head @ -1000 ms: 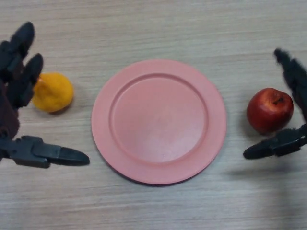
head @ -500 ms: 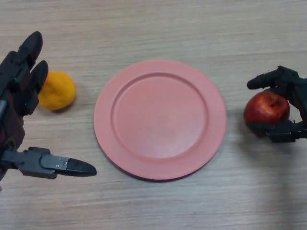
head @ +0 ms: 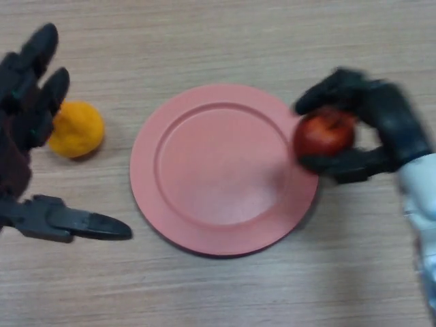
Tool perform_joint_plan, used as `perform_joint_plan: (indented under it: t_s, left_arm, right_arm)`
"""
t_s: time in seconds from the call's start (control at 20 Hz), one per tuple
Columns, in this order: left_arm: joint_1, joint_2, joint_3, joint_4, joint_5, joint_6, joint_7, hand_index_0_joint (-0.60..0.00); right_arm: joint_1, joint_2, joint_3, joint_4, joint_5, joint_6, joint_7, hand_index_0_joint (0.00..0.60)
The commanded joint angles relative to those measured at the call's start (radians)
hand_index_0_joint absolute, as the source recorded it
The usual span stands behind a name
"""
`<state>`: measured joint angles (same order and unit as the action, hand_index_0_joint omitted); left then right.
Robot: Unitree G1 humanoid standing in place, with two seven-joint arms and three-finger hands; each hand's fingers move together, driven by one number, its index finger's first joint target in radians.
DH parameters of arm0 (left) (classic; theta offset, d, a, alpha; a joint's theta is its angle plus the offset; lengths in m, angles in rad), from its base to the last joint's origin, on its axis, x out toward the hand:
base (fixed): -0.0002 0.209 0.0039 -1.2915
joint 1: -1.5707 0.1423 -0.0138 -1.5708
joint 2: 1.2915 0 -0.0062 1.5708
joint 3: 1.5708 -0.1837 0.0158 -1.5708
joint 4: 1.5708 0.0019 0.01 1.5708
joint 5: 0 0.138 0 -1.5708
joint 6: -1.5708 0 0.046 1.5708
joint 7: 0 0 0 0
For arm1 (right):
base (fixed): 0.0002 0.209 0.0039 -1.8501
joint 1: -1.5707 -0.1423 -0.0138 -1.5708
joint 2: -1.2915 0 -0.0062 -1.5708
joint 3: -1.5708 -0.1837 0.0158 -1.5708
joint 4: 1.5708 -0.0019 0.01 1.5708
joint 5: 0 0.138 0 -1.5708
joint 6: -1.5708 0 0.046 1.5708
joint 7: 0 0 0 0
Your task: Pick up the red apple and place it on the plate
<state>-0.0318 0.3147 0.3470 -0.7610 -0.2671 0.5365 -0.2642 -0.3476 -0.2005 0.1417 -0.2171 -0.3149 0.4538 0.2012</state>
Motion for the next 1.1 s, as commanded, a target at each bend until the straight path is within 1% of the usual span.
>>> perform_joint_plan:
  t_s: [0.05,0.1,0.15,0.2,0.25,0.3,0.35,0.4,0.45,0.5,0.55,0.6,0.65,0.7,0.75,0.8,0.85,0.9,0.95,1.0,1.05,1.1]
  left_arm:
    - [-0.021,0.054,0.105,-0.045,-0.022,-0.116,0.005,0.000]
    - [-0.019,0.053,0.109,-0.040,-0.016,-0.137,0.002,0.000]
    - [-0.007,0.040,0.118,-0.024,-0.019,-0.182,0.007,0.000]
    - [-0.003,0.038,0.121,-0.017,-0.022,-0.194,0.007,0.000]
    - [0.008,0.035,0.135,0.003,-0.042,-0.217,0.003,0.000]
    - [0.012,0.034,0.138,0.009,-0.046,-0.224,0.004,0.000]
    - [0.019,0.033,0.139,0.022,-0.031,-0.264,0.007,0.000]
    - [0.020,0.031,0.137,0.027,-0.025,-0.281,0.010,0.000]
    - [0.019,0.031,0.135,0.028,-0.019,-0.290,0.013,0.000]
    - [0.018,0.031,0.132,0.030,-0.014,-0.298,0.016,0.000]
    - [0.015,0.033,0.124,0.033,0.001,-0.318,0.022,0.000]
    - [0.013,0.036,0.115,0.036,0.018,-0.335,0.026,0.000]
    - [0.004,0.035,0.096,0.048,0.045,-0.355,0.034,0.000]
    - [0.001,0.034,0.092,0.052,0.045,-0.352,0.039,0.000]
    - [-0.005,0.035,0.091,0.051,0.023,-0.319,0.048,0.000]
    - [-0.005,0.037,0.097,0.045,-0.002,-0.285,0.049,0.000]
    - [-0.006,0.043,0.110,0.036,-0.038,-0.232,0.057,0.000]
    - [-0.008,0.046,0.116,0.033,-0.047,-0.218,0.061,0.000]
    - [-0.009,0.050,0.101,0.036,-0.019,-0.234,0.064,0.000]
    - [-0.009,0.051,0.095,0.034,-0.010,-0.235,0.061,0.000]
    - [-0.013,0.051,0.088,0.034,-0.002,-0.222,0.055,0.000]
    - [-0.016,0.050,0.084,0.038,-0.001,-0.218,0.054,0.000]
  right_arm:
    - [-0.043,0.005,0.028,-0.049,0.071,-0.032,-0.095,0.600]
    - [-0.040,0.007,0.041,-0.042,0.094,-0.010,-0.112,0.600]
    - [-0.019,0.009,0.077,-0.034,0.134,0.028,-0.157,0.600]
    - [-0.011,0.010,0.090,-0.034,0.143,0.045,-0.167,0.600]
    - [0.013,0.010,0.116,-0.074,0.228,0.141,-0.209,0.600]
    - [0.016,0.010,0.122,-0.087,0.260,0.165,-0.224,0.600]
    - [0.017,0.010,0.131,-0.112,0.301,0.184,-0.230,0.600]
    - [0.017,0.010,0.134,-0.116,0.307,0.187,-0.228,0.600]
    - [0.016,0.010,0.134,-0.120,0.310,0.189,-0.227,0.449]
    - [0.014,0.010,0.134,-0.123,0.315,0.193,-0.227,0.350]
    - [0.003,0.010,0.121,-0.141,0.345,0.201,-0.233,0.198]
    - [-0.007,0.010,0.105,-0.158,0.374,0.207,-0.239,0.100]
    - [-0.032,0.010,0.040,-0.212,0.429,0.212,-0.237,0.000]
    - [-0.037,0.010,0.018,-0.227,0.435,0.212,-0.228,0.000]
    - [-0.028,0.010,-0.039,-0.275,0.448,0.232,-0.183,0.000]
    - [-0.019,0.010,-0.068,-0.300,0.455,0.243,-0.158,0.000]
    - [0.014,-0.002,-0.143,-0.376,0.492,0.273,-0.117,0.000]
    - [0.026,-0.010,-0.181,-0.413,0.518,0.294,-0.108,0.000]
    - [0.058,-0.048,-0.276,-0.513,0.607,0.333,-0.100,0.000]
    - [0.079,-0.069,-0.314,-0.551,0.640,0.333,-0.090,0.000]
    - [0.143,-0.110,-0.392,-0.605,0.711,0.317,-0.067,0.000]
    - [0.168,-0.126,-0.422,-0.623,0.734,0.313,-0.057,0.000]
